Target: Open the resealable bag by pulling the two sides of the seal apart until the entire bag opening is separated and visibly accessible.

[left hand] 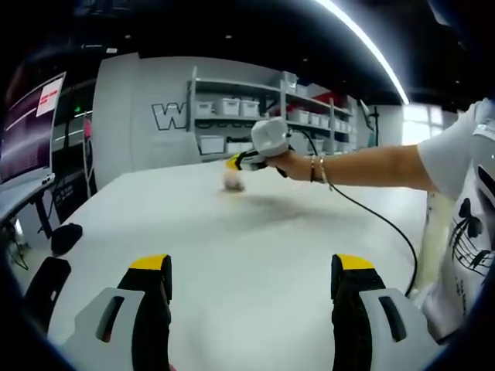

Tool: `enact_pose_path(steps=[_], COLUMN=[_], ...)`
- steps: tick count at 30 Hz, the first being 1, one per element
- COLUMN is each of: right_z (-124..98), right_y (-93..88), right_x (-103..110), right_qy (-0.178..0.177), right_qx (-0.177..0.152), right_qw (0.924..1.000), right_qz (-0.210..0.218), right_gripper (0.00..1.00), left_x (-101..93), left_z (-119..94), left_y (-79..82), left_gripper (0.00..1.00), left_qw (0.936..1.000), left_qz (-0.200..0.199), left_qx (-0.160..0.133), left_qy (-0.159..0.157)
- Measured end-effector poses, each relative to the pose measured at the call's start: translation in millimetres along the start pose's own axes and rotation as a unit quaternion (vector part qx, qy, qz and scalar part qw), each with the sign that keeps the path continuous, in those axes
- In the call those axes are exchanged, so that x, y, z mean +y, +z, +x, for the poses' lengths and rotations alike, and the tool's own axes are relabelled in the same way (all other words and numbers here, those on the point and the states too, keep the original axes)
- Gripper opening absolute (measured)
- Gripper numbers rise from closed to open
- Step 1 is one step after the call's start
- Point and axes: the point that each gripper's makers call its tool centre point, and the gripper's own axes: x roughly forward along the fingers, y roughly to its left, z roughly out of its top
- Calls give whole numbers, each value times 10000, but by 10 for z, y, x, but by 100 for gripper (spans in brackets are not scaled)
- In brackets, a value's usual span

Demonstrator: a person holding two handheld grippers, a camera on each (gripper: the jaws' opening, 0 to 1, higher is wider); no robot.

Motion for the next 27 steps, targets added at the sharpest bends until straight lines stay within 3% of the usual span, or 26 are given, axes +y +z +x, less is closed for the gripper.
enact_pose_path(steps=[27], right_z=[-125], right_y=[69], right_x=[-120], right_qy=[-156], right_qx=[-166], right_qw=[9992], right_qz=[314], right_gripper=[0], left_x=[-40], left_z=[-66], left_y=[-27], left_gripper=[84], left_qw=[10000], left_qz=[42], left_qx=[30], left_qy=[35])
